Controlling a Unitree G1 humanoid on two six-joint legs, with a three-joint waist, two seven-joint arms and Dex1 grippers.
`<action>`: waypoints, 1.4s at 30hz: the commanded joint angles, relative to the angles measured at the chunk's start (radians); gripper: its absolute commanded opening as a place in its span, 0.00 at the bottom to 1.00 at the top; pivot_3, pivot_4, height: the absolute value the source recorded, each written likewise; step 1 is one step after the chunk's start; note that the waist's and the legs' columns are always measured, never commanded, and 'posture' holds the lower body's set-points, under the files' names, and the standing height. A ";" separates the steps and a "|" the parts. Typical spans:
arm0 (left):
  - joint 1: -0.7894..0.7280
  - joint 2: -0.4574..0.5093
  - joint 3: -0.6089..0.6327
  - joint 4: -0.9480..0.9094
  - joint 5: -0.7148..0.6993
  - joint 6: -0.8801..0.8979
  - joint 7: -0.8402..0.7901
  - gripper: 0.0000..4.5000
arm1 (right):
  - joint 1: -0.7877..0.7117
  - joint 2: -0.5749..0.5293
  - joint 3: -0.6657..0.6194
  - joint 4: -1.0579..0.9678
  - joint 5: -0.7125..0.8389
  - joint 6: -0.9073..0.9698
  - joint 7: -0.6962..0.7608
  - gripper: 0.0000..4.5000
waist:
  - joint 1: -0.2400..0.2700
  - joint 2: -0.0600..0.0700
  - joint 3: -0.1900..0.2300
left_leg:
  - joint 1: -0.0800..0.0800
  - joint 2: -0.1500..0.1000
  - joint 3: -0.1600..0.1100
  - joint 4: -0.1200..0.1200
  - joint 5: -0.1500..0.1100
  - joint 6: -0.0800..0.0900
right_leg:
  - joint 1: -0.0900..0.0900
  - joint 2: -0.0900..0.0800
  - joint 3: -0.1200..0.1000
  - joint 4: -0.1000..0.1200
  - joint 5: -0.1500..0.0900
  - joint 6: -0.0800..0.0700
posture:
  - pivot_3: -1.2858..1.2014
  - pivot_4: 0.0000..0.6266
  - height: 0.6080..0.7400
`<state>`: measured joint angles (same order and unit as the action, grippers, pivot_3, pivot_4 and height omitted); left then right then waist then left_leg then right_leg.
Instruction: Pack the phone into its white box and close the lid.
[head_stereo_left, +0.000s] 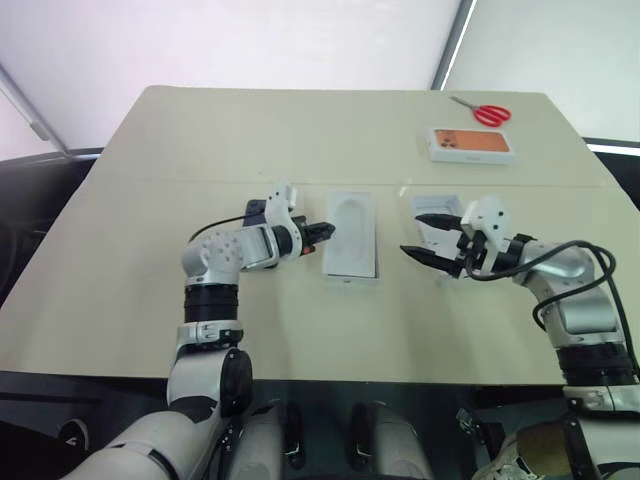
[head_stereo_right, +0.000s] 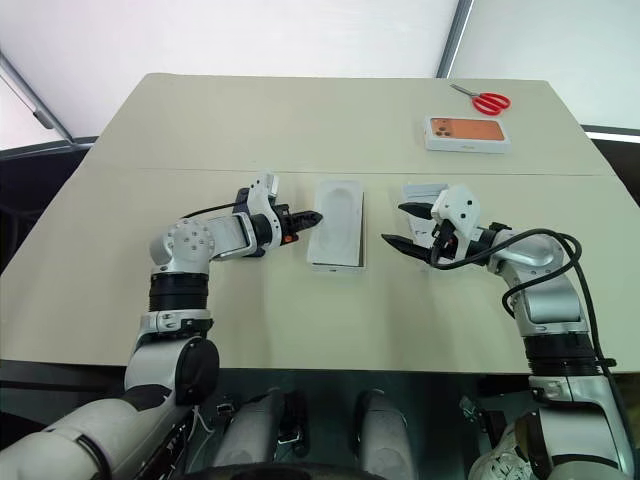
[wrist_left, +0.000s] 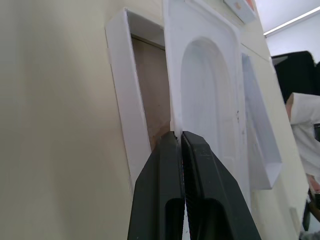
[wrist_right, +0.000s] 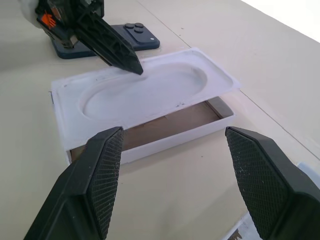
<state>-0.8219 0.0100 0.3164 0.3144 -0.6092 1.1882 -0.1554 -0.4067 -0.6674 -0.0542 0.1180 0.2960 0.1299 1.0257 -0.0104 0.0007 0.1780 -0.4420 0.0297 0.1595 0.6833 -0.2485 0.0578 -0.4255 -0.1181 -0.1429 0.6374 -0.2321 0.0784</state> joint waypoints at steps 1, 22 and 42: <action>-0.022 -0.002 -0.005 -0.011 0.005 -0.026 0.012 0.00 | -0.007 0.006 -0.003 -0.024 -0.006 -0.030 -0.011 0.75 | 0.002 0.000 0.000 | 0.000 0.000 0.000 0.000 0.000 0.000 | 0.000 0.000 0.000 0.000 0.000 0.000 | 0.52 0.24 0.98; -0.048 0.024 -0.071 -0.007 0.003 -0.039 -0.058 0.88 | -0.029 0.023 0.019 0.010 -0.030 -0.057 -0.029 0.77 | 0.001 0.000 0.000 | 0.000 0.000 0.000 0.000 0.000 0.000 | 0.000 0.000 0.000 0.000 0.000 0.000 | 0.52 0.24 0.98; -0.028 0.059 -0.097 -0.169 -0.013 -0.047 -0.072 0.98 | -0.115 0.104 0.030 0.033 -0.032 -0.047 -0.091 0.77 | -0.001 0.000 0.000 | 0.000 0.000 0.000 0.000 0.000 0.000 | 0.000 0.000 0.000 0.000 0.000 0.000 | 0.52 0.24 0.98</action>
<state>-0.8546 0.0563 0.2278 0.1868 -0.6319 1.1650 -0.2164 -0.4926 -0.5702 0.0001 0.1679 0.2412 0.0834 0.9495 -0.0118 0.0008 0.1780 -0.4418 0.0299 0.1594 0.6833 -0.2484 0.0577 -0.4255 -0.1177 -0.1429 0.6376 -0.2321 0.0784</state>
